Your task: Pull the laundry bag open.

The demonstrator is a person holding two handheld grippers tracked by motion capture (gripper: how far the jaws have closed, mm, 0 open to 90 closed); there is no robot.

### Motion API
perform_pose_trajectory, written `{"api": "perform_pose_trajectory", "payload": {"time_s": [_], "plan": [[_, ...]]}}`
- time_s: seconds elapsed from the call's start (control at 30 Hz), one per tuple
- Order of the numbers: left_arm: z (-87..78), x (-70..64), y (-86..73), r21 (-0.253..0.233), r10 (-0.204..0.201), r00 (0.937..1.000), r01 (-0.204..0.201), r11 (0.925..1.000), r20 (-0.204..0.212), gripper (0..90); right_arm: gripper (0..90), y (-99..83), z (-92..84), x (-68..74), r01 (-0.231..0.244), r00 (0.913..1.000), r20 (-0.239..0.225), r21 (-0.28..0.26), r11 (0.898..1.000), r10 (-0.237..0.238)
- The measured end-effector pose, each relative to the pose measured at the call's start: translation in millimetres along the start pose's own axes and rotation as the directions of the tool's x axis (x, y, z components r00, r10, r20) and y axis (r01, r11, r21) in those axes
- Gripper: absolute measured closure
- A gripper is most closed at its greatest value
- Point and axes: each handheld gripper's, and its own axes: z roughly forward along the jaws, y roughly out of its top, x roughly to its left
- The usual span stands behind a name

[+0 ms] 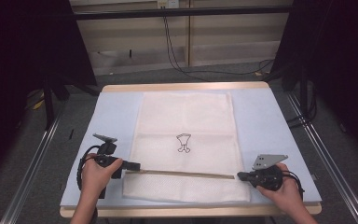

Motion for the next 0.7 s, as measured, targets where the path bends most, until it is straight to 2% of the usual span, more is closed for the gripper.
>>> {"api": "perform_pose_trajectory", "payload": {"time_s": [0.13, 0.17, 0.33, 0.57, 0.6, 0.7], "plan": [[-1.6, -1.1, 0.1, -0.005, -0.009, 0.9999, 0.009, 1.0, 0.005, 87.9, 90.0, -0.1, -0.1, 0.0, -0.006, 1.0, 0.0, 0.001, 1.0, 0.006], [-3.2, 0.3, 0.6, -0.001, 0.009, 0.9999, -0.009, 1.0, -0.011, 87.9, 90.0, -0.2, -0.2, 0.1, -0.008, 1.0, 0.0, 0.001, 1.0, 0.008], [-9.5, 5.6, -0.4, -0.022, -0.014, 0.9999, 0.014, 0.9997, 0.001, 87.9, 90.0, -0.1, 0.0, -0.1, -0.005, 1.0, -0.001, -0.001, 1.0, 0.005], [-9.3, 10.2, -1.2, -0.013, -0.01, 0.9997, 0.01, 0.9999, 0.021, 87.9, 90.0, -0.1, -0.1, 0.2, -0.003, 1.0, 0.0, -0.001, 1.0, 0.003], [-9.7, 10.0, -1.5, -0.011, -0.012, 0.9999, 0.012, 0.9999, 0.004, 87.9, 90.0, -0.1, 0.0, 0.2, -0.004, 1.0, 0.001, -0.001, 1.0, 0.004], [-11.4, 13.6, -2.4, -0.018, -0.008, 0.9999, 0.008, 0.9998, 0.014, 87.9, 90.0, -0.2, -0.1, 0.0, -0.004, 1.0, -0.003, -0.002, 1.0, 0.004]]}}
